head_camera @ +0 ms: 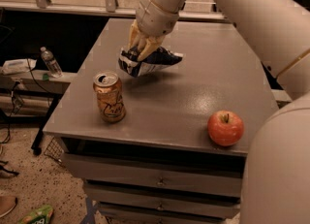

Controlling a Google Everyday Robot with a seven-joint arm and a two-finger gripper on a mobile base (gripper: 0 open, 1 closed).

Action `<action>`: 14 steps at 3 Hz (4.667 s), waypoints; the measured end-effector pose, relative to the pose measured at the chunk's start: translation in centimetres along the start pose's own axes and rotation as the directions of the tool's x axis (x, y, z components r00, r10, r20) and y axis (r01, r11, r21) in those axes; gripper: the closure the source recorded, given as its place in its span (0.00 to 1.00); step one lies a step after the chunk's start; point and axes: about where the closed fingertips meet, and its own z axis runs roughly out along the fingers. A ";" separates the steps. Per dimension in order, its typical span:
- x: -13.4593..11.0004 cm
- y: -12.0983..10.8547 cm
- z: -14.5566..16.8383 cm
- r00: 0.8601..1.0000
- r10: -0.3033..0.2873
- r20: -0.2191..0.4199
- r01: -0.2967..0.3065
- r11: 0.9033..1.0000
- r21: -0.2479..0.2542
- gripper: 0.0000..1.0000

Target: Move blue chip bag near orange can

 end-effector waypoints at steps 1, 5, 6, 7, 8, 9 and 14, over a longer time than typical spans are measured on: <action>-1.0 1.3 0.9 0.999 0.012 0.040 -0.011 1.000 -0.023 1.00; -1.0 4.2 4.1 0.995 0.061 0.085 -0.054 0.995 -0.087 1.00; -1.1 4.1 4.4 0.994 0.060 0.086 -0.053 0.995 -0.084 0.82; -1.1 3.9 4.5 0.994 0.059 0.087 -0.052 0.995 -0.081 0.59; -1.2 3.8 4.7 0.994 0.058 0.088 -0.051 0.996 -0.079 0.35; -1.2 3.7 4.9 0.994 0.057 0.089 -0.051 0.996 -0.078 0.13; 8.2 11.5 -4.9 0.892 0.386 -0.236 -0.389 0.921 0.037 0.00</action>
Offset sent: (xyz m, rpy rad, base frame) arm -0.0422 -0.0028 -0.0350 0.0161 0.1392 0.0127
